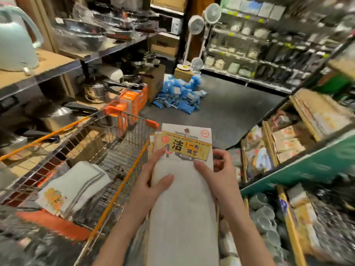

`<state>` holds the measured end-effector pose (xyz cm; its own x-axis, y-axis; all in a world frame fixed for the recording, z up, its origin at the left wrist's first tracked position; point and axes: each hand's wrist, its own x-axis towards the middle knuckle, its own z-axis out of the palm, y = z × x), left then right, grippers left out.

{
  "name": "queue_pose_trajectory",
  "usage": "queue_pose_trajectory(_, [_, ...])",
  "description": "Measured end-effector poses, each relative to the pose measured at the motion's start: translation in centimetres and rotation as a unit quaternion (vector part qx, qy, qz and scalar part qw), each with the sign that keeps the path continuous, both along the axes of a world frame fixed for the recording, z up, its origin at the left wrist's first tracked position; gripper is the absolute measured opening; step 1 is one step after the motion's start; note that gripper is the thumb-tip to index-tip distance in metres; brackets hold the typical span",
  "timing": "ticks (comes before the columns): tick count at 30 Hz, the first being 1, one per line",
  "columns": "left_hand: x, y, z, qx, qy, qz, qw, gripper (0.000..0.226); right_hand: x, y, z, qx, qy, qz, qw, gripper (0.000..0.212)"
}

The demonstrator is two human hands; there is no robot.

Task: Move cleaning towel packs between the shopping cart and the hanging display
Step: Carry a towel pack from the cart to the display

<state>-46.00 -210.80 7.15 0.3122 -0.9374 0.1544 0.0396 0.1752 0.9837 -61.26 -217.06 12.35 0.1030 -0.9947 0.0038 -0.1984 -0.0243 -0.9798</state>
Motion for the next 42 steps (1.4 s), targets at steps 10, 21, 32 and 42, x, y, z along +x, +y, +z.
queue_pose_trajectory(10, [-19.6, 10.2, -0.1, 0.020, -0.002, -0.266, 0.964, 0.075, -20.5, 18.9, -0.2, -0.012, -0.027, -0.274, 0.961, 0.032])
queue_pose_trajectory(21, [-39.5, 21.6, 1.8, -0.006, -0.032, -0.543, 0.839, 0.082, -36.3, 39.0, 1.2, -0.058, -0.035, -0.557, 0.828, 0.034])
queue_pose_trajectory(32, [-51.6, 25.2, 0.1, 0.004, -0.008, -0.684, 0.730, 0.082, -43.7, 45.2, -1.0, -0.009, -0.003, -0.680, 0.733, 0.049])
queue_pose_trajectory(42, [-59.1, 25.2, -0.5, 0.055, 0.054, -0.785, 0.615, 0.075, -46.0, 45.1, -1.1, -0.103, -0.025, -0.809, 0.578, 0.042])
